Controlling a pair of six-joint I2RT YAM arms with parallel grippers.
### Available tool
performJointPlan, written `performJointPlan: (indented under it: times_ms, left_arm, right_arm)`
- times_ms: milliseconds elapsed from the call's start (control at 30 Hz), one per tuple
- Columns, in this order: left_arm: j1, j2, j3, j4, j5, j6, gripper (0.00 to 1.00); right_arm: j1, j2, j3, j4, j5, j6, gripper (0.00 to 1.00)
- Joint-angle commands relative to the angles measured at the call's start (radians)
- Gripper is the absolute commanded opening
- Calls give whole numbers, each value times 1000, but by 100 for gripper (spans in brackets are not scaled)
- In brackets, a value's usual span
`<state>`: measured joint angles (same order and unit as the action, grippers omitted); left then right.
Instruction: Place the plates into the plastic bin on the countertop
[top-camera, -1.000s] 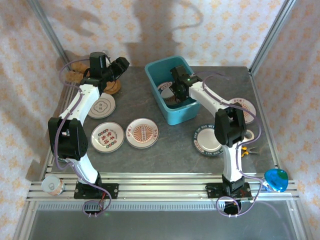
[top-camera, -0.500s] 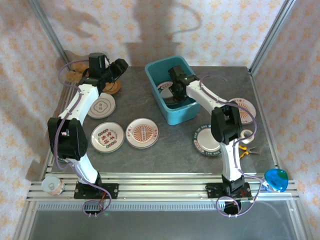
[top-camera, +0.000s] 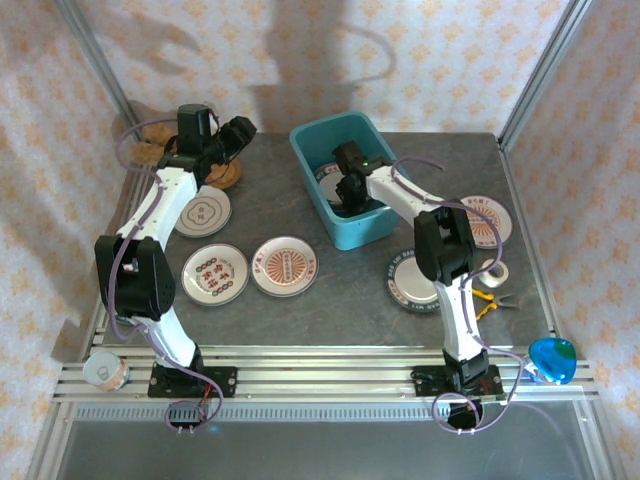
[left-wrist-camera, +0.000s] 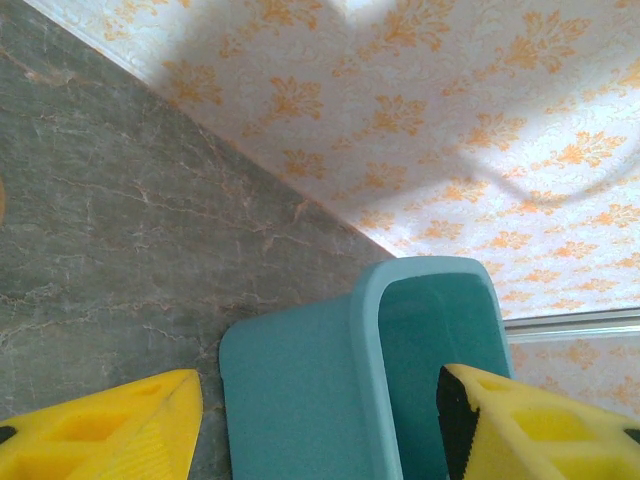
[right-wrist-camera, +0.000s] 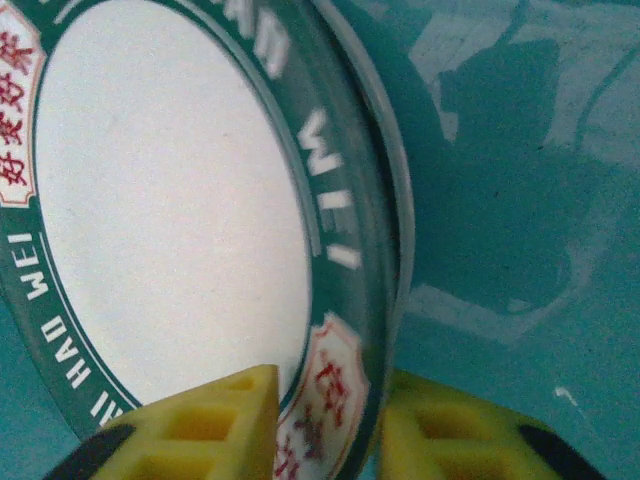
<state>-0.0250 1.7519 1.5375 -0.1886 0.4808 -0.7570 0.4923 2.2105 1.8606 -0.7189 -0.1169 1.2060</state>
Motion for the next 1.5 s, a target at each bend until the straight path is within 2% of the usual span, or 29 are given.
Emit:
performJointPlan:
  times_ms: [0, 167, 267, 400, 500, 733, 967, 1067, 1233, 1333, 1467]
  left_arm:
    - [8, -25, 9, -11, -24, 18, 64]
    - [8, -25, 10, -26, -33, 14, 64]
    - [8, -27, 8, -34, -40, 15, 64]
    - [10, -42, 3, -69, -61, 25, 64]
    - [14, -72, -4, -139, -111, 36, 64]
    - [66, -195, -94, -400, -323, -35, 65]
    - [136, -301, -302, -429, -386, -85, 67]
    - [184, -293, -359, -436, -379, -87, 70]
    - [266, -241, -428, -375, -288, -90, 70]
    - [296, -211, -441, -342, -270, -82, 70]
    - [346, -136, -461, -273, -185, -87, 69]
  right_arm:
    - [7, -5, 16, -14, 18, -19, 36]
    - [5, -64, -10, 12, 54, -39, 63]
    - [2, -82, -5, 25, 64, -64, 69]
    - [0, -105, 37, -11, 92, -122, 73]
    - [12, -169, 32, -20, 181, -204, 80]
    - [26, -304, -28, 50, 305, -403, 82]
    - [42, -371, -100, 229, 323, -597, 79]
    - [42, -411, -151, 285, 318, -635, 77]
    - [45, -499, -258, 341, 303, -642, 74]
    - [45, -540, -313, 334, 320, -622, 72]
    - [45, -587, -368, 317, 332, -602, 69]
